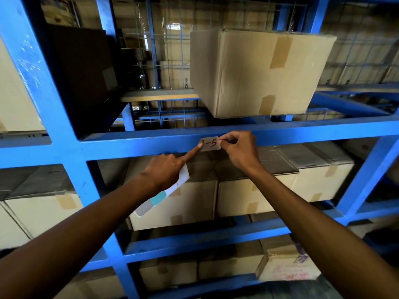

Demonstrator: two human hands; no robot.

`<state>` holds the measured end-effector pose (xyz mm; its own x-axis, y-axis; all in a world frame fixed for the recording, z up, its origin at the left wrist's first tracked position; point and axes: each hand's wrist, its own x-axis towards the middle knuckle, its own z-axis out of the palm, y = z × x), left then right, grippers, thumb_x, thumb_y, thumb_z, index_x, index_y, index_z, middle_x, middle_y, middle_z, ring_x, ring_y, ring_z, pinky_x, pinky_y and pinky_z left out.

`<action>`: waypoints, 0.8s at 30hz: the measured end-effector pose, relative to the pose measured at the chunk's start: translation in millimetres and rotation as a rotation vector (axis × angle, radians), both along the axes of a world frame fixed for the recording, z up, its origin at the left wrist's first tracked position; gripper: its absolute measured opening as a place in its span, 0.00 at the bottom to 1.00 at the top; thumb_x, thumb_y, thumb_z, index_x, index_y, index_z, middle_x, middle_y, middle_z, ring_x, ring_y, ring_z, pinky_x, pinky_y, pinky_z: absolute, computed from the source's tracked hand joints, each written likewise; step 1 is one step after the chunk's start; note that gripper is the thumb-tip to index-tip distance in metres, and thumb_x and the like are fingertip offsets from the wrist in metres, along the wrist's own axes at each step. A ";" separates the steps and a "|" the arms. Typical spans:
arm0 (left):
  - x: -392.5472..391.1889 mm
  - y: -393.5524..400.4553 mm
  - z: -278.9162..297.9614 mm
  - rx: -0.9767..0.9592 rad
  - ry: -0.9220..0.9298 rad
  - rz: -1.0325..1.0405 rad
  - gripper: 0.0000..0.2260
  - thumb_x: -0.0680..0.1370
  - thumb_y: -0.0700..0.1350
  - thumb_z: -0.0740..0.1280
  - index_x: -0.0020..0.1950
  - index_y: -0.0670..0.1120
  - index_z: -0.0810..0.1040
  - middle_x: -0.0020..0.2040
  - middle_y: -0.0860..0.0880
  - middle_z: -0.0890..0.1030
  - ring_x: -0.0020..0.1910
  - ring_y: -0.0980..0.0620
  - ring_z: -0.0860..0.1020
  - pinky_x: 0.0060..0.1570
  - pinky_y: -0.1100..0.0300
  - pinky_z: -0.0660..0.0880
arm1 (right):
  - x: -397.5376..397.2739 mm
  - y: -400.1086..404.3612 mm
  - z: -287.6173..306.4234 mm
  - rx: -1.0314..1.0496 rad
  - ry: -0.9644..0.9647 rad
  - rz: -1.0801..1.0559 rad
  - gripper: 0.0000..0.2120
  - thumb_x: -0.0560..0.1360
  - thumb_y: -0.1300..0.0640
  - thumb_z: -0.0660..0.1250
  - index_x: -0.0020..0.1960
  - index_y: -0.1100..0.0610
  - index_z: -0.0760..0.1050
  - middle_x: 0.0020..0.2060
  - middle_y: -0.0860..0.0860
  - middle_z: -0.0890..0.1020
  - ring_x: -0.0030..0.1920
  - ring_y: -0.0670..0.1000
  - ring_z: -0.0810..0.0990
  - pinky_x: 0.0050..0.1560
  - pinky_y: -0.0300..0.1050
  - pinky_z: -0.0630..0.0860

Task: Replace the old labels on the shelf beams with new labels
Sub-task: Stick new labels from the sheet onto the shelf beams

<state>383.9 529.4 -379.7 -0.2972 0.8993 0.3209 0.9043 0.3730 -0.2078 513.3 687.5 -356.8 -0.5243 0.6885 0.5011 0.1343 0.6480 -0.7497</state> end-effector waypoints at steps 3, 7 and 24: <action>0.4 -0.3 -0.3 0.036 -0.040 0.000 0.39 0.79 0.41 0.59 0.72 0.59 0.30 0.47 0.40 0.80 0.38 0.44 0.78 0.40 0.51 0.76 | 0.2 0.1 -0.4 0.012 0.002 -0.018 0.06 0.72 0.59 0.70 0.48 0.59 0.80 0.47 0.54 0.83 0.44 0.45 0.78 0.44 0.40 0.79; 3.6 3.8 5.5 0.070 -0.101 0.001 0.38 0.78 0.41 0.58 0.71 0.60 0.30 0.49 0.39 0.79 0.40 0.42 0.77 0.40 0.49 0.77 | 3.5 5.3 -1.7 -0.006 -0.042 -0.040 0.06 0.72 0.56 0.70 0.46 0.57 0.79 0.45 0.53 0.83 0.42 0.45 0.77 0.38 0.34 0.75; 11.1 3.8 1.8 0.041 0.024 0.029 0.37 0.78 0.40 0.58 0.74 0.55 0.32 0.48 0.40 0.79 0.36 0.44 0.75 0.36 0.54 0.69 | 8.7 15.7 -4.7 0.131 -0.066 0.056 0.06 0.75 0.55 0.65 0.46 0.58 0.78 0.47 0.55 0.83 0.45 0.46 0.79 0.35 0.30 0.72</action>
<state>395.1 533.1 -377.9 -0.3142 0.8766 0.3644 0.8880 0.4071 -0.2137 522.0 703.2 -361.5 -0.5945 0.5885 0.5479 0.1414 0.7473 -0.6493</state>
